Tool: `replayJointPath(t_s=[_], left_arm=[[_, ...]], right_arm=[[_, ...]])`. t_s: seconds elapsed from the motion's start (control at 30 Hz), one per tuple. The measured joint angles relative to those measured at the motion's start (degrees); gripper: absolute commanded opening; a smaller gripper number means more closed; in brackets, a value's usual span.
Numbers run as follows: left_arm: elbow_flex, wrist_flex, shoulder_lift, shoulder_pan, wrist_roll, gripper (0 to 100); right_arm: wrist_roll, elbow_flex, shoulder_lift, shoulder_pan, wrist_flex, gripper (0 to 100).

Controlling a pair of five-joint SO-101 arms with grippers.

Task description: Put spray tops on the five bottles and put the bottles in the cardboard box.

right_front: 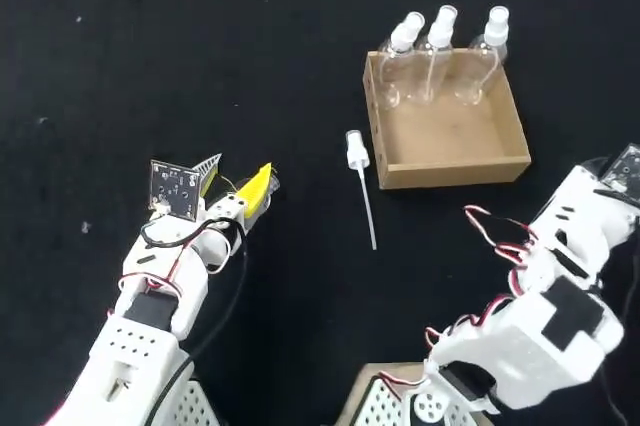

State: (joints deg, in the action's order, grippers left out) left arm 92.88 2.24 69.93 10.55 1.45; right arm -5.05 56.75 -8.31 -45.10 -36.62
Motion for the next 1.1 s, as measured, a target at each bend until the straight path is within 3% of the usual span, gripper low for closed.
replayJointPath(t_s=[0.67, 0.87, 1.1], left_arm=[[0.00, 0.00, 0.00, 0.00, 0.00, 25], [0.00, 0.00, 0.00, 0.00, 0.00, 25], [0.00, 0.00, 0.00, 0.00, 0.00, 25]], right_arm=[[0.00, 0.00, -1.14, 0.00, -6.33, 34.2], [0.00, -0.97, -1.14, 0.00, -6.33, 27.4], [0.00, -1.05, -1.14, 0.00, -6.33, 27.3]])
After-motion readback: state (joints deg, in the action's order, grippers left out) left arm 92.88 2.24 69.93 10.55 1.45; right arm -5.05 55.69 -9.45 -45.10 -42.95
